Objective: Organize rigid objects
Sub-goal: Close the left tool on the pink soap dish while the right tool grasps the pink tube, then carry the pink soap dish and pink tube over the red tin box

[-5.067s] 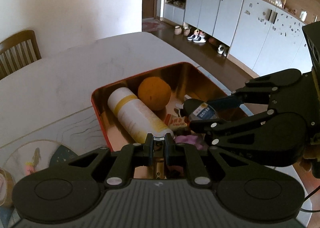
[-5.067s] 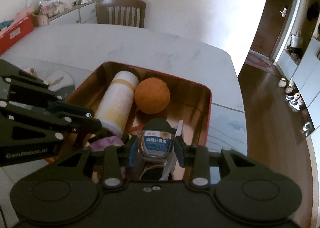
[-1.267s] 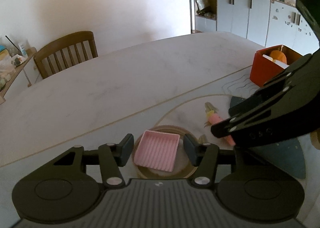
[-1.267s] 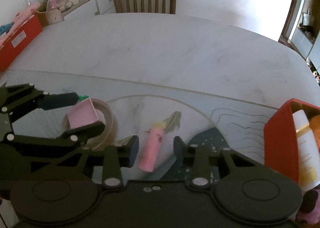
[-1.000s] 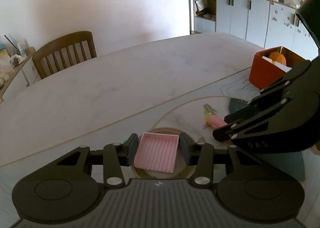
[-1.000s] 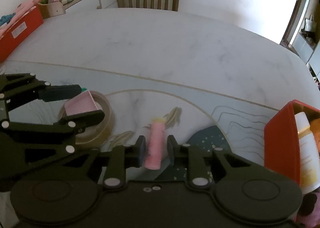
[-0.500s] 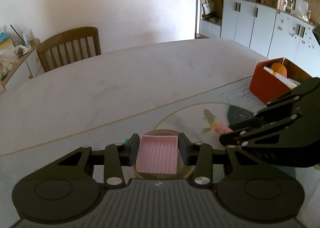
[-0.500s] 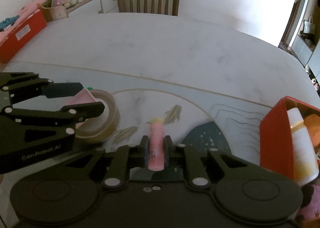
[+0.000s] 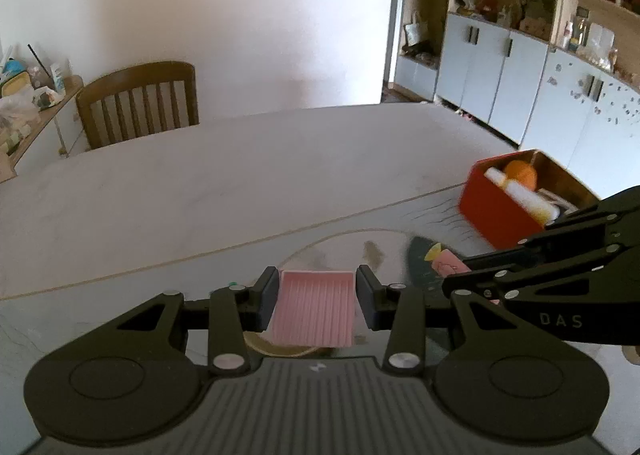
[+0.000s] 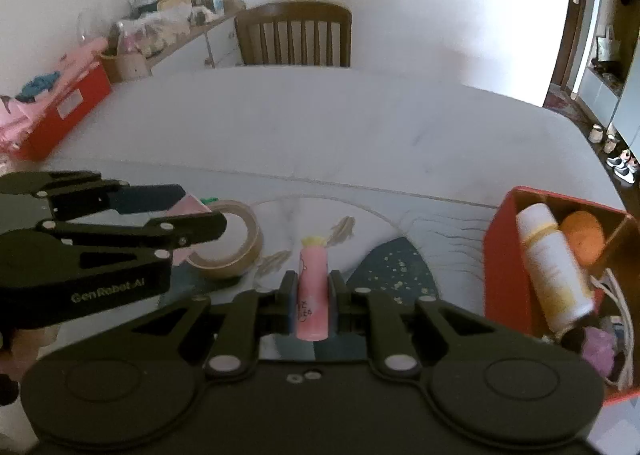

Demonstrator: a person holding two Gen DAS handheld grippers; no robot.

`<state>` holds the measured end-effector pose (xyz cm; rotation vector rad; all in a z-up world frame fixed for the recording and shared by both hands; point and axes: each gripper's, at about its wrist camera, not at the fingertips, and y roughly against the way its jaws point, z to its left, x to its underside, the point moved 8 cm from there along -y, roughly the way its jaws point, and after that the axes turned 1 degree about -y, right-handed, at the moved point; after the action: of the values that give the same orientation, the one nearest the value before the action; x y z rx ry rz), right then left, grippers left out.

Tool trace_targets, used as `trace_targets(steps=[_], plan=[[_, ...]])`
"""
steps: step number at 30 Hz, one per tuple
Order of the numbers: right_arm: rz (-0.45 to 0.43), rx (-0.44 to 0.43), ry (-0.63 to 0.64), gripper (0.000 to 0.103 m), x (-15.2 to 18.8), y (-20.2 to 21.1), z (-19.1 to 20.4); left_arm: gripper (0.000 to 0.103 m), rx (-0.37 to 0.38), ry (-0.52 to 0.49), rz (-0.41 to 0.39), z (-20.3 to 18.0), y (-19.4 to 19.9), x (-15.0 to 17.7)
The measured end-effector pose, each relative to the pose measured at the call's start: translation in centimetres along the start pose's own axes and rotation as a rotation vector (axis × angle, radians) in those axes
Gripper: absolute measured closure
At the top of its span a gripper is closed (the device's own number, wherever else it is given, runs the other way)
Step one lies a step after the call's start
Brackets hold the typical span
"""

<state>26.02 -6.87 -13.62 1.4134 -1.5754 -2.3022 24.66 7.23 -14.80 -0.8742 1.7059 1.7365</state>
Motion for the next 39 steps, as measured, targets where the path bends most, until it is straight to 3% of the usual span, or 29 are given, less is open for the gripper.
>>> trace_targets(steps=[16,28,39], plan=[[-0.056,0.064,-0.054,0.088,1.4,6.0,-5.5,0.062,0.062,-0.011,-0.059,-7.7,3.0,-3.2],[-0.089,0.079,-0.090,0.088,1.9,8.6,-12.7,0.062,0.099,-0.032,-0.069,-15.3,1.5,-5.2],[-0.080,0.087,-0.112,0.088,2.5,8.6,-19.2,0.062,0.108,-0.069,-0.036,-21.2,-1.5,-6.0]])
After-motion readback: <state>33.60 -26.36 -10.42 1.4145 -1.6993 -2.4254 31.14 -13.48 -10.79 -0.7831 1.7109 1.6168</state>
